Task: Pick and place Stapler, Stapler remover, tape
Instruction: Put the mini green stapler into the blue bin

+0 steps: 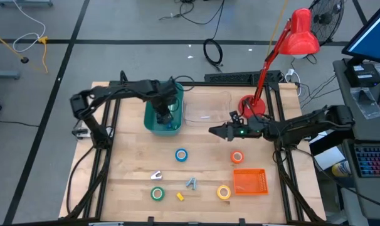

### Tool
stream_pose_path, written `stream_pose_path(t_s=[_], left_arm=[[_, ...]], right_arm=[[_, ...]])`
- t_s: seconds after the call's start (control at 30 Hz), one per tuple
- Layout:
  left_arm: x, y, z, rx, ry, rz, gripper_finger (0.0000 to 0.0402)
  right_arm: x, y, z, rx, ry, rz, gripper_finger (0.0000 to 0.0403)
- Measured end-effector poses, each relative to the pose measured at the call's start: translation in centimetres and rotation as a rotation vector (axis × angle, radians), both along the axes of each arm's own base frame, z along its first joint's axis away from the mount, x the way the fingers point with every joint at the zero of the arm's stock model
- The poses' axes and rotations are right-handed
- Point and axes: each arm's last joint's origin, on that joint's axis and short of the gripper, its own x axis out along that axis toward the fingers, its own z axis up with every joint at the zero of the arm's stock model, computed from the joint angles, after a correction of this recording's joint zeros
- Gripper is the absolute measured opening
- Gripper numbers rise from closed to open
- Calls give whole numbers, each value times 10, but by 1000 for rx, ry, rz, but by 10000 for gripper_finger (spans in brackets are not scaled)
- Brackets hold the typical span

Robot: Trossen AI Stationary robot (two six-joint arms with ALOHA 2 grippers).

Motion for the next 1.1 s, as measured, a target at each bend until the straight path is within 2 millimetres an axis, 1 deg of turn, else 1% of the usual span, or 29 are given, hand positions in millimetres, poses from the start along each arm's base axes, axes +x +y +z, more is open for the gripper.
stream_pose_path(t_s=[0.13,0.23,0.43,0.67,0.97,1.1], left_arm=[[5,1,-18,-29,66,-24,59],[6,2,-25,-44,106,-23,59],[5,2,-26,-48,115,12,59],[9,-5,-26,-71,107,14,59],[13,-6,-36,-79,134,41,59],[13,-6,-35,-81,133,63,79]], right_arm=[[0,0,0,-7,1,0,185],[0,0,0,-8,0,0,185],[0,0,0,-8,1,0,185],[0,0,0,-8,1,-5,185],[0,0,0,-11,1,-5,185],[0,0,0,-16,2,-5,185]])
